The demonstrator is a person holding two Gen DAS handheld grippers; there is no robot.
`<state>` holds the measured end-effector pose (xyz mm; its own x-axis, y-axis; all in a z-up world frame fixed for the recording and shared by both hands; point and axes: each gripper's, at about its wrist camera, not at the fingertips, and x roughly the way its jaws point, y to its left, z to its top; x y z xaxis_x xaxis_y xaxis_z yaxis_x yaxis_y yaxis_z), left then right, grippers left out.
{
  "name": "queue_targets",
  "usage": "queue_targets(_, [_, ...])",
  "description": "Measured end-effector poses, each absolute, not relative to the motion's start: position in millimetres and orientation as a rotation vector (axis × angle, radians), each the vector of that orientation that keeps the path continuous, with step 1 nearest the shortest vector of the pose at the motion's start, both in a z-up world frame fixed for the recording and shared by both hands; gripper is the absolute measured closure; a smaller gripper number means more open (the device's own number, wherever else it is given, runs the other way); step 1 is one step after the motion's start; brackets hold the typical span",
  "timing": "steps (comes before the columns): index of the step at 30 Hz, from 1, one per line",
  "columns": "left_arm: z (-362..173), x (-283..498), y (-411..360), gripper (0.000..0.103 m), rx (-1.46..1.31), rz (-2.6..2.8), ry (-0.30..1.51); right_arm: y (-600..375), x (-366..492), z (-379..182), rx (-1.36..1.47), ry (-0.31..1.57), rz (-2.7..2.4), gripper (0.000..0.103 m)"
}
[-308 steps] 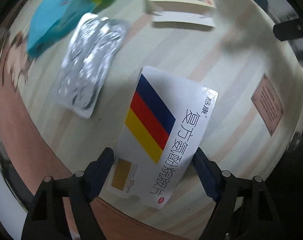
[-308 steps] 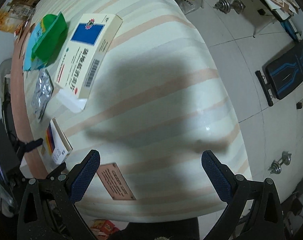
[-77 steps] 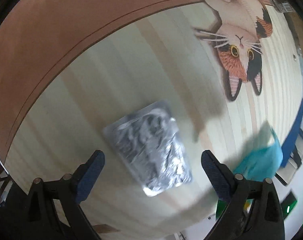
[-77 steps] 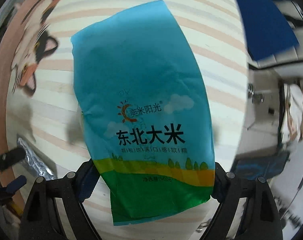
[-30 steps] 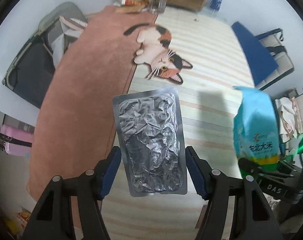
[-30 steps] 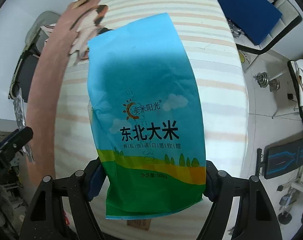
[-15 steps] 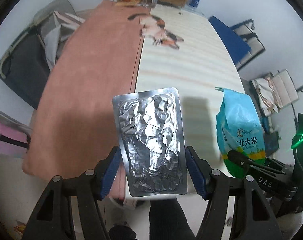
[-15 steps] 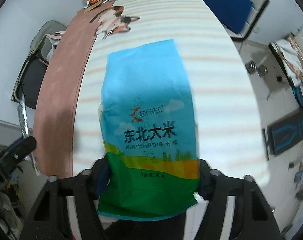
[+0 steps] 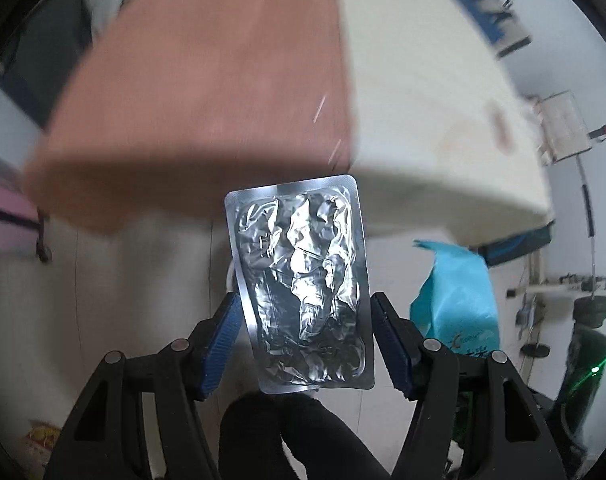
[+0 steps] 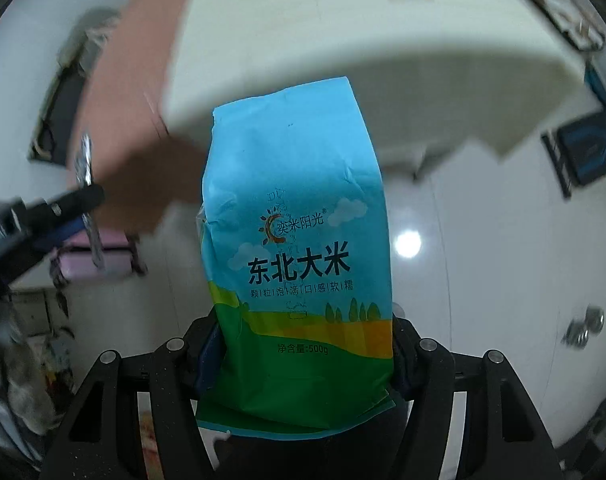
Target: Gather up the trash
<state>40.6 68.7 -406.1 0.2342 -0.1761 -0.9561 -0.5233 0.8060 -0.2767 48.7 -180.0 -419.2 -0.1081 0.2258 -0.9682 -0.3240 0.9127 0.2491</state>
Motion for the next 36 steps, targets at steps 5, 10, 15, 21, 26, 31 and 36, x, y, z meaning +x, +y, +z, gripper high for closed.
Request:
queue_targets(5, [-525, 48, 57, 0.041, -0.645, 0.266, 1.44, -196, 35, -554, -0.035, 1.699, 0.423, 0.036])
queue_targets(10, [-649, 72, 54, 0.04, -0.692, 0.242, 1.503, -192, 50, -672, -0.013, 1.699, 0.415, 0.036])
queue_targets(15, [-735, 86, 56, 0.016, -0.724, 0.242, 1.559, -173, 60, -766, -0.036, 1.705, 0.448, 0.033])
queue_targets(21, [-758, 77, 67, 0.002, -0.712, 0.309, 1.571, -150, 59, -806, -0.101, 1.723, 0.513, 0.001])
queue_targets(26, [-726, 52, 68, 0.002, -0.631, 0.392, 1.529, -162, 54, -780, -0.108, 1.697, 0.521, 0.001])
queue_targets(31, [-660, 35, 50, 0.002, -0.581, 0.44, 1.506, -182, 57, -715, -0.189, 1.646, 0.431, 0.001])
queue_targets(36, [-582, 16, 30, 0.002, -0.553, 0.446, 1.486, -201, 55, -631, -0.276, 1.59, 0.38, 0.001])
